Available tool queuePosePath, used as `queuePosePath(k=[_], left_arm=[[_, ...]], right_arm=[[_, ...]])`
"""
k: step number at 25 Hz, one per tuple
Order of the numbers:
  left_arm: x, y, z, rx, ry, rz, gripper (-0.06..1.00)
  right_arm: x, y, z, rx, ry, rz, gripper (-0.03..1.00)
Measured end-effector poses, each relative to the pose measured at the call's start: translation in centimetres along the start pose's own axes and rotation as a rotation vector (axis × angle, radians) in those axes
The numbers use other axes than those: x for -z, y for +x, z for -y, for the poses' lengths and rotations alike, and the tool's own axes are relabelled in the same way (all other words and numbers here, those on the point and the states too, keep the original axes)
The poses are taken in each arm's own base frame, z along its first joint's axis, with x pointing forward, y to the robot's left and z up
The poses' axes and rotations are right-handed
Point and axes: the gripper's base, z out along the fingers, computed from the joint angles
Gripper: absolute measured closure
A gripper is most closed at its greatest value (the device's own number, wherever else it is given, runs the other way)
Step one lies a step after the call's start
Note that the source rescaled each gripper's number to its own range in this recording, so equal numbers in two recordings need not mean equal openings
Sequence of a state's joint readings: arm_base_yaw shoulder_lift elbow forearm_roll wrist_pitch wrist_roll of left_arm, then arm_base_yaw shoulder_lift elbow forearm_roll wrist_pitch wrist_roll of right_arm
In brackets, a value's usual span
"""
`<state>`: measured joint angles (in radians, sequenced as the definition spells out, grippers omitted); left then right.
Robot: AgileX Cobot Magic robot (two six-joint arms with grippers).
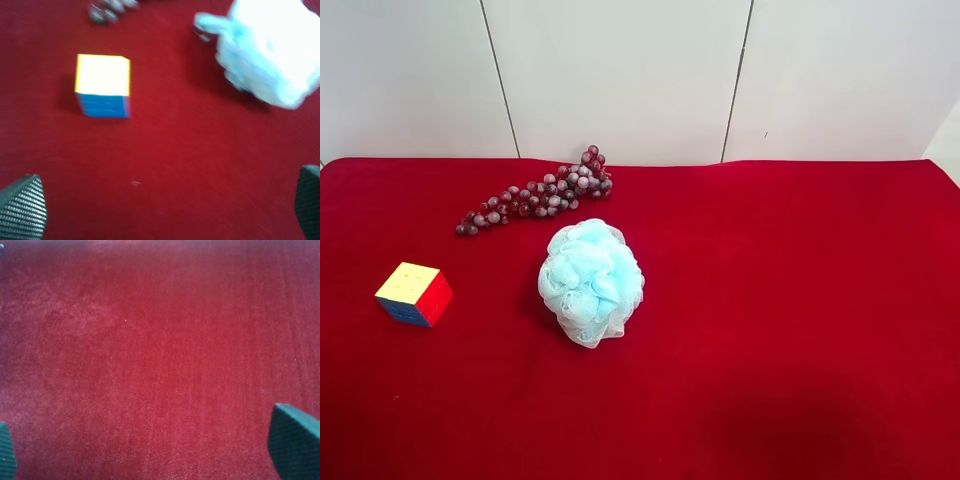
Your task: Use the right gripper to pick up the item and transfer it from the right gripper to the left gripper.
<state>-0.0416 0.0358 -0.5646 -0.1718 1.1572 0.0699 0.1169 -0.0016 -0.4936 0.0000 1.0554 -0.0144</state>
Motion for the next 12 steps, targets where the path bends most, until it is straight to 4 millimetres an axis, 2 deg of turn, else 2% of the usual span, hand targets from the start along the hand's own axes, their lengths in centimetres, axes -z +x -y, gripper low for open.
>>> queuePosePath(k=[6,12], left_arm=[[0.4,0.6,-1.6,0.051,-0.185,0.027,-0.05],[0.3,0.6,-1.8,0.042,-0.2,0.034,-0.05]], right_arm=[[0.0,0.0,0.0,0.0,0.0,0.0,-0.03],[0.0,0.0,0.0,0.0,0.0,0.0,-0.03]])
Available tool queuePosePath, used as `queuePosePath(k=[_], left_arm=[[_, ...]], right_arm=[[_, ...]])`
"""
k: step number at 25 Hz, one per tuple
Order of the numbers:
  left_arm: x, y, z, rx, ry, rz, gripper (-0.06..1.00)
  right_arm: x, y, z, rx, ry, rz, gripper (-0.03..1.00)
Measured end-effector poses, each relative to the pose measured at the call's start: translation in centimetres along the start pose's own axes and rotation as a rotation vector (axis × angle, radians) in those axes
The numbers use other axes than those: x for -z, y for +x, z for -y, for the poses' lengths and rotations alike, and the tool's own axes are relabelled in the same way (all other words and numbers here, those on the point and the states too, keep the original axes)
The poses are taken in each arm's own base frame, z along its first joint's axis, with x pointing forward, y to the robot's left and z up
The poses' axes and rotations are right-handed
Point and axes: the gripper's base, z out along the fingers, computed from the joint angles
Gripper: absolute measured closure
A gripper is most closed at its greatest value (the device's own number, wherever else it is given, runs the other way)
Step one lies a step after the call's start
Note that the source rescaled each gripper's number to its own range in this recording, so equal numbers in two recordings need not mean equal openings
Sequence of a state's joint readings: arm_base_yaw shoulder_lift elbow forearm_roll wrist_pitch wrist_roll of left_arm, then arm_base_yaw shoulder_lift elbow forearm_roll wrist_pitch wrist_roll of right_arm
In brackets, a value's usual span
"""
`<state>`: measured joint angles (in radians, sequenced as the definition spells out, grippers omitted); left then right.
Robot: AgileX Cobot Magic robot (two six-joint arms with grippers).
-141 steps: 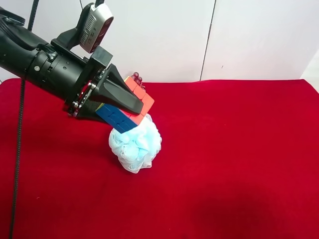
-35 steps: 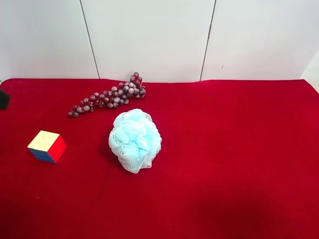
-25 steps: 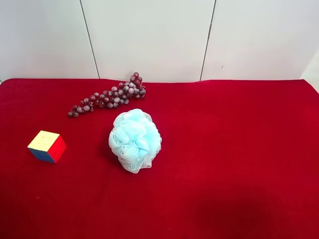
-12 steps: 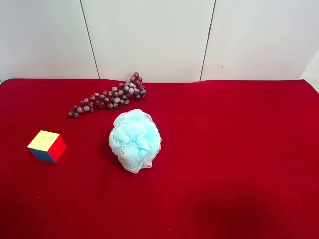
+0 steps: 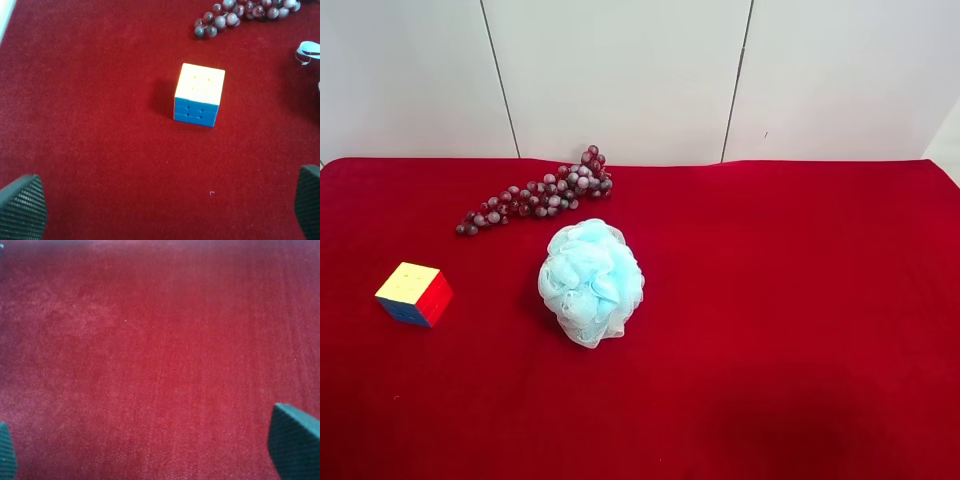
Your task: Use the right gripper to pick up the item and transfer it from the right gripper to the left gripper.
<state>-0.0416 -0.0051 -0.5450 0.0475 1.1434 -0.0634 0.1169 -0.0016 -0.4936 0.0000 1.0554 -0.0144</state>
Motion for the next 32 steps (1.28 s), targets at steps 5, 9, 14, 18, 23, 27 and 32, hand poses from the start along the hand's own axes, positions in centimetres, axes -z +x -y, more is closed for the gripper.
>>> queuePosePath(k=[5,9,14,18,23,27,32], left_arm=[[-0.71,-0.03,0.35,-0.022,0.036,0.033,-0.05],[-0.78,-0.01,0.73,-0.061,0.077,0.037,-0.05],[-0.78,-0.01,0.8,-0.067,0.084,0.038,-0.05],[-0.78,-0.02,0.81,-0.067,0.085,0.039,-0.05],[-0.78,-0.02,0.81,-0.067,0.085,0.039,-0.05],[-0.78,-0.02,0.82,-0.066,0.086,0.039,-0.05],[-0.78,-0.02,0.82,-0.066,0.086,0.039,-0.05]], right_arm=[[0.0,0.0,0.0,0.0,0.0,0.0,-0.03],[0.0,0.0,0.0,0.0,0.0,0.0,-0.03],[0.0,0.0,0.0,0.0,0.0,0.0,-0.03],[0.0,0.0,0.0,0.0,0.0,0.0,-0.03],[0.0,0.0,0.0,0.0,0.0,0.0,-0.03],[0.0,0.0,0.0,0.0,0.0,0.0,-0.03],[0.0,0.0,0.0,0.0,0.0,0.0,-0.03]])
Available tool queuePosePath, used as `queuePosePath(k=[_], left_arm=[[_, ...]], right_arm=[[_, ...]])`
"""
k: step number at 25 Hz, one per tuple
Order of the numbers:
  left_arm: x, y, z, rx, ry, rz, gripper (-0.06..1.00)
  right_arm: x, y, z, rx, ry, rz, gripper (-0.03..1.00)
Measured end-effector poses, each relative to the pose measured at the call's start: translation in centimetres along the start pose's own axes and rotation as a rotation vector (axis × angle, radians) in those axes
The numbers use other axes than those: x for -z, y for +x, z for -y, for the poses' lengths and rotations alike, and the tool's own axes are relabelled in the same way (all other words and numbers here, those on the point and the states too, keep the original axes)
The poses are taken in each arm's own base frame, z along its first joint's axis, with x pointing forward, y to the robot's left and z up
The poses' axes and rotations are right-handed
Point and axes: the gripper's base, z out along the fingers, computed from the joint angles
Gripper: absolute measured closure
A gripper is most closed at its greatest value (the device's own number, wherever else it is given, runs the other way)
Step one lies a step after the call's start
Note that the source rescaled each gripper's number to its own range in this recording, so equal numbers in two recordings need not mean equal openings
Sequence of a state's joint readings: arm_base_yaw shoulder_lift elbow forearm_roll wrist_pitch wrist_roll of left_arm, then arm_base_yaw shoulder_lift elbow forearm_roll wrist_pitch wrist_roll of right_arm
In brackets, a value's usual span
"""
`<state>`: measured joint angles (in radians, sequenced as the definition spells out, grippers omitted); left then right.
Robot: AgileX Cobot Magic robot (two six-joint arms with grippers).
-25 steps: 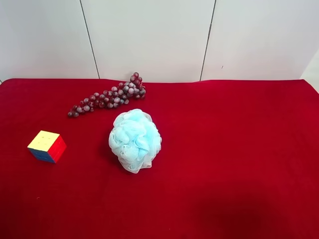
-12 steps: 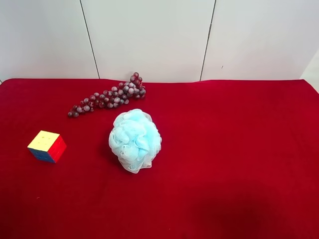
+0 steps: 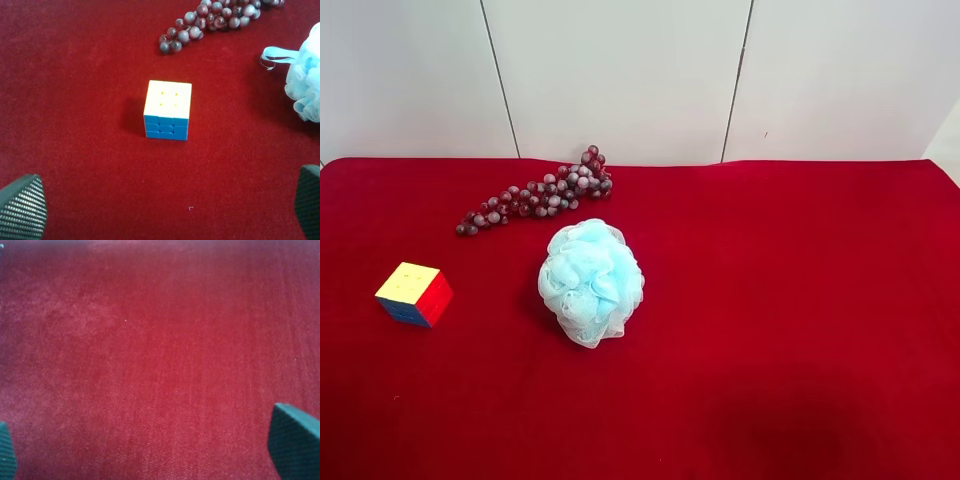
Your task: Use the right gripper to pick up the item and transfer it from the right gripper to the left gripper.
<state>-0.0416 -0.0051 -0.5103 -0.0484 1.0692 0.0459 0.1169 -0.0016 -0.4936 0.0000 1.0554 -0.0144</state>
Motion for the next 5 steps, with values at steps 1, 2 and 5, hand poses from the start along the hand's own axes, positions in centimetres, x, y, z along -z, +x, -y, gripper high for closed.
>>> queuePosePath(k=[1,2,5], left_arm=[[0.0,0.0,0.0,0.0,0.0,0.0,-0.05],[0.0,0.0,0.0,0.0,0.0,0.0,-0.05],[0.0,0.0,0.0,0.0,0.0,0.0,-0.05]], right_arm=[[0.0,0.0,0.0,0.0,0.0,0.0,-0.03],[0.0,0.0,0.0,0.0,0.0,0.0,-0.03],[0.0,0.0,0.0,0.0,0.0,0.0,-0.03]])
